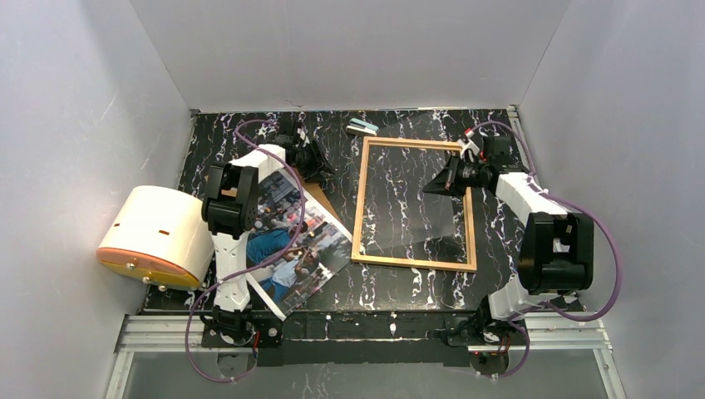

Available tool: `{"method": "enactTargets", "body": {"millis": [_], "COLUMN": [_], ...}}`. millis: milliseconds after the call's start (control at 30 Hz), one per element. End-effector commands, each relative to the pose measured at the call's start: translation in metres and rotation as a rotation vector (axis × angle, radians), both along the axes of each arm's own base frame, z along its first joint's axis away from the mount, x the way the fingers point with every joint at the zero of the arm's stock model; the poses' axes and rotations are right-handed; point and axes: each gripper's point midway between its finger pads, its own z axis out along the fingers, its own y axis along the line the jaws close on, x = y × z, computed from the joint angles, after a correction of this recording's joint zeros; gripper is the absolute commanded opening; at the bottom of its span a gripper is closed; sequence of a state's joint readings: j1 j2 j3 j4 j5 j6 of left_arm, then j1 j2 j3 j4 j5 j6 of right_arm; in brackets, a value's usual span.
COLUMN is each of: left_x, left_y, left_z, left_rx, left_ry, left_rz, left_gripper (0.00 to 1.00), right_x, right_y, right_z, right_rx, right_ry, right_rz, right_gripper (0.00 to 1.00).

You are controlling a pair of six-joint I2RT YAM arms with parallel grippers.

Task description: Put the photo into the frame

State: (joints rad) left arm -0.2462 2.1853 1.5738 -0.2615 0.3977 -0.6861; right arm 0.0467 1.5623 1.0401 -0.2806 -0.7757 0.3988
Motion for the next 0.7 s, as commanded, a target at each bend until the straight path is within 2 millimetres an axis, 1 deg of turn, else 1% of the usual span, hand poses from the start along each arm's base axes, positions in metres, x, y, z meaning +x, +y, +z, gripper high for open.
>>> {"method": "enactTargets", "body": {"millis": [0,67,300,533,667], "left_x": [-0.013,-0.016,-0.025,-0.031,-0.034], "left_y": [-0.024,-0.032,-0.051,-0.073,-0.082], "left_z": [0.017,0.016,0.005,-0.001,-0.004], "left_rx": [-0.106,-0.133,-0.167,-0.188,-0.189], "left_ry": [-0.016,-0.013,0.006,0.018,0.02], "left_rz": [-0.067,-0.095,-0.161,-0.214,-0.236], "left_gripper": [0.46,0.5,0.56,0.57,0.56], "right_x": [0.007,0.006,0.001,-0.011,-0.014], "right_y": [-0.013,-0.026,-0.045,-0.048,-0.049], "right_z": [-0.008,-0.014,-0.019,-0.028,-0.028], "right_rx": [-0.002,0.003,0.019,0.039,0.037], "right_ry": [-0.013,-0.007,-0.017,-0.003,-0.007], "right_rz": [-0.05,-0.071,-0.079,-0.07,-0.058], "right_gripper": [0.01,0.01,0.01,0.01,0.01]}}
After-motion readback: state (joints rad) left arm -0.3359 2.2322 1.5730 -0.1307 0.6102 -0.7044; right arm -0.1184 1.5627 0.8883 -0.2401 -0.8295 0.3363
